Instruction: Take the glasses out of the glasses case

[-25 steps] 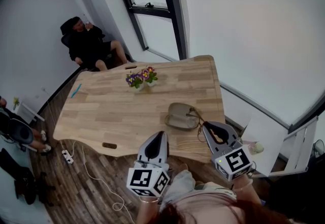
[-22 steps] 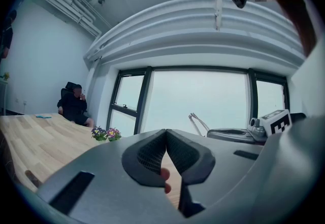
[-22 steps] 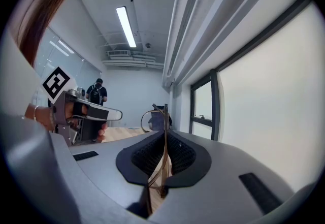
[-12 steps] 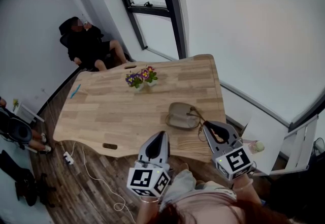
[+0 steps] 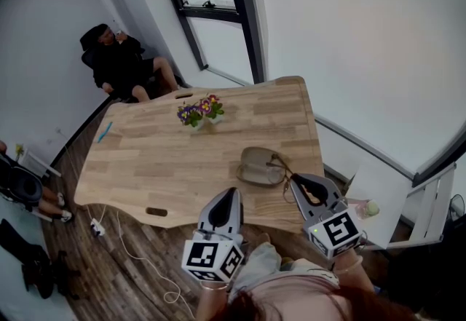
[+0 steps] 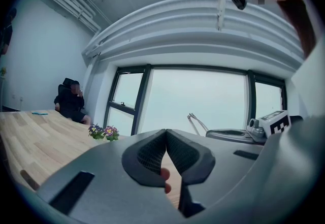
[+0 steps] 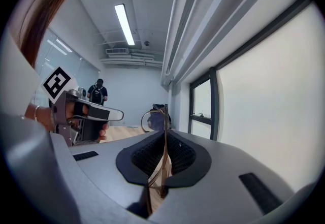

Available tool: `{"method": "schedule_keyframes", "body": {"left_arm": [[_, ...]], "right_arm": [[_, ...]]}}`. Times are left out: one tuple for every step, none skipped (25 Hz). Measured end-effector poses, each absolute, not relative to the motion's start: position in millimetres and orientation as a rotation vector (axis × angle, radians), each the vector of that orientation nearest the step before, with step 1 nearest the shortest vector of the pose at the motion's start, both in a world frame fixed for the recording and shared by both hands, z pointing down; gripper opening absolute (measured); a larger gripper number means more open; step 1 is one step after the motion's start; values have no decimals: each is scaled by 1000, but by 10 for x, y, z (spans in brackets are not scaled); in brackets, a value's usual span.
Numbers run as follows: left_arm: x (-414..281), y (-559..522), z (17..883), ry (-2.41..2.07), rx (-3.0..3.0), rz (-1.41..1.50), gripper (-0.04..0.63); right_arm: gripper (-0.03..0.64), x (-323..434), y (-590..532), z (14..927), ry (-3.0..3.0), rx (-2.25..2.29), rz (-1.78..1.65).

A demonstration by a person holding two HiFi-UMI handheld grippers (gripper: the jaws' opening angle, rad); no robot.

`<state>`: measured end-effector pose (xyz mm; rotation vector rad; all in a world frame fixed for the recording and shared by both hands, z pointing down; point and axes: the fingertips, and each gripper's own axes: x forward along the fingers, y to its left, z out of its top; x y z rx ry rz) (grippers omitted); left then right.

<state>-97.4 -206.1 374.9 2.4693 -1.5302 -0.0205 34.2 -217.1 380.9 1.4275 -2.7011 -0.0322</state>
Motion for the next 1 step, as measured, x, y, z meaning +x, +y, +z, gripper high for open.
{"method": "schedule_keyframes", "body": {"left_arm": [[-978,-2074,3755,-1529,2469,-20,2]], "right_arm": [[14,335,-2181,3813,-2699,1426,-29]]}}
